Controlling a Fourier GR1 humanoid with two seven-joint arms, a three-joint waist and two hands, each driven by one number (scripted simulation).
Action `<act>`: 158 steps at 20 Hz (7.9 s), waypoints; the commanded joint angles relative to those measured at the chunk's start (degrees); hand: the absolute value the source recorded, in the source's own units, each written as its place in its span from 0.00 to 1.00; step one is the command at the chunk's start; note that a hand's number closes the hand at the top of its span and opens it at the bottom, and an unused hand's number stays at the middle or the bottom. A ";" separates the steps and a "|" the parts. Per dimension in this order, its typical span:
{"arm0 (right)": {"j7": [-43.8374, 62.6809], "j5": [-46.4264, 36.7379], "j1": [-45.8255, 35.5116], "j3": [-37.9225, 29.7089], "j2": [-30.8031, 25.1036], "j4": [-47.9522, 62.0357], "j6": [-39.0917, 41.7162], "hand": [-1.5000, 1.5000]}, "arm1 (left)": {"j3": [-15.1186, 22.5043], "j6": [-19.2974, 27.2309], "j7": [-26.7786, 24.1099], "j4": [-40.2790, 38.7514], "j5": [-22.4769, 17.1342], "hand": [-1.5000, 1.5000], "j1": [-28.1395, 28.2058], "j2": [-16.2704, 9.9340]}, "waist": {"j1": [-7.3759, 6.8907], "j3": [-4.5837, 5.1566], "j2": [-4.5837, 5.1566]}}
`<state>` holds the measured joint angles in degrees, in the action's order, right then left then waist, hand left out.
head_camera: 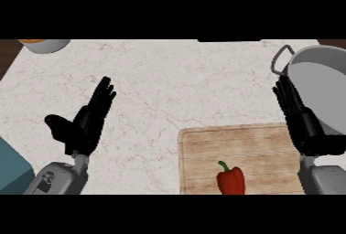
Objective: Pick the bell pepper from the cutting board and place it in the pot
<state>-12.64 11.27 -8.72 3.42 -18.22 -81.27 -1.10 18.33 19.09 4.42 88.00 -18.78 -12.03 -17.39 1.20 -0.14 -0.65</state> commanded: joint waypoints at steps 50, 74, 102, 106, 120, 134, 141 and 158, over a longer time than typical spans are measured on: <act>42.21 -38.11 26.16 16.92 0.69 -37.47 -1.09 0.00 | -4.13 -18.49 1.73 -11.29 6.28 0.50 5.14 -0.24 | -0.91 0.12 0.63; 13.38 -18.60 25.23 12.77 12.57 -11.72 0.60 0.00 | -7.64 -21.48 3.49 -10.67 11.31 0.50 5.69 3.67 | -1.12 0.12 0.68; -21.97 7.78 21.57 -31.71 -24.41 23.03 27.42 1.00 | -8.23 -22.10 2.13 -8.72 12.12 0.50 7.83 5.06 | -0.66 -0.45 1.13; -30.47 3.34 18.91 -33.65 -29.91 35.92 29.54 1.00 | -8.93 -22.85 2.38 -9.64 11.98 0.50 6.91 4.34 | -1.90 -0.42 1.17; -41.40 -8.01 4.85 -31.04 -43.45 52.71 22.20 1.00 | -9.06 -23.67 3.62 -12.30 13.36 0.50 4.04 5.75 | -1.76 -0.01 0.88; -20.07 -19.59 -15.93 -18.52 -45.38 46.08 16.31 1.00 | -11.32 -28.49 -0.66 -13.36 12.80 0.50 7.60 3.64 | -2.80 0.15 1.00; -14.01 -28.50 -23.78 -10.70 -37.98 45.14 10.51 1.00 | -10.71 -25.70 0.91 -13.62 15.14 0.50 5.70 6.23 | -2.66 0.12 1.05; 10.43 -51.76 -35.27 6.78 -28.48 59.71 15.11 0.00 | -10.31 -24.83 3.28 -11.13 15.46 0.50 4.97 7.99 | -3.48 0.09 1.39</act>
<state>-6.82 -38.06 -42.43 8.36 -50.07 -26.13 11.17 8.39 -6.18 8.11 78.62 -3.68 -7.13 -9.85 -2.68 -0.10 0.56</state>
